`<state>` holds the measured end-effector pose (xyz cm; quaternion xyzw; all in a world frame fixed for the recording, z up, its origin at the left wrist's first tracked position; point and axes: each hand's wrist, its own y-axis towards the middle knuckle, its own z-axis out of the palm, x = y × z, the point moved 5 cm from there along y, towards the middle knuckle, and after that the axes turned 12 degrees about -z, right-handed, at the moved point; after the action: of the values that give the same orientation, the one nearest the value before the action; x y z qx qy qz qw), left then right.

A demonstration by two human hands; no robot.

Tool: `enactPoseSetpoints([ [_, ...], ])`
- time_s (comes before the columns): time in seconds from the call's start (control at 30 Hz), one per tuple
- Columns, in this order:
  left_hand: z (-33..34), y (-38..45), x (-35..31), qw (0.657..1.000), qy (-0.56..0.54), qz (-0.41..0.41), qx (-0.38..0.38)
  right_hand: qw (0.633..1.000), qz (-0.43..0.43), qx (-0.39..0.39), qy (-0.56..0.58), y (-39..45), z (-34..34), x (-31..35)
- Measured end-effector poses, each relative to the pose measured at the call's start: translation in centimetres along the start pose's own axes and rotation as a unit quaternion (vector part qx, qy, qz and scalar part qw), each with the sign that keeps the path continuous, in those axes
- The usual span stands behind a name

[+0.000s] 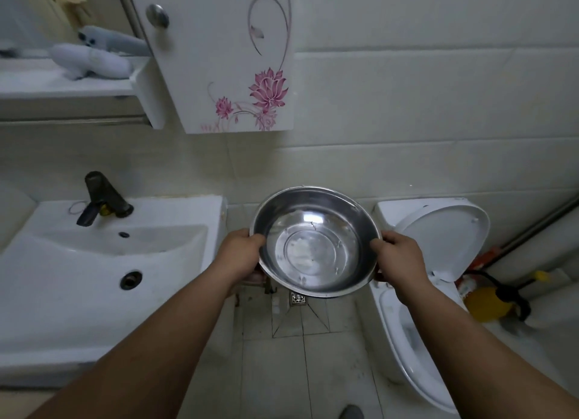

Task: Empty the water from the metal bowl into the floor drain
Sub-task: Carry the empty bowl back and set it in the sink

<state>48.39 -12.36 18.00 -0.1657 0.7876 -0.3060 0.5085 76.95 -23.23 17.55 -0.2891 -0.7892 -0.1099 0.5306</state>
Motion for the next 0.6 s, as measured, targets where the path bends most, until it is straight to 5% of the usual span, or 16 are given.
enactPoseSetpoints([
  [0.6,-12.8,-2.3,5.0,0.998,0.011,0.028,0.061,0.999,0.020,-0.031,0.006,-10.8,9.3,5.3],
])
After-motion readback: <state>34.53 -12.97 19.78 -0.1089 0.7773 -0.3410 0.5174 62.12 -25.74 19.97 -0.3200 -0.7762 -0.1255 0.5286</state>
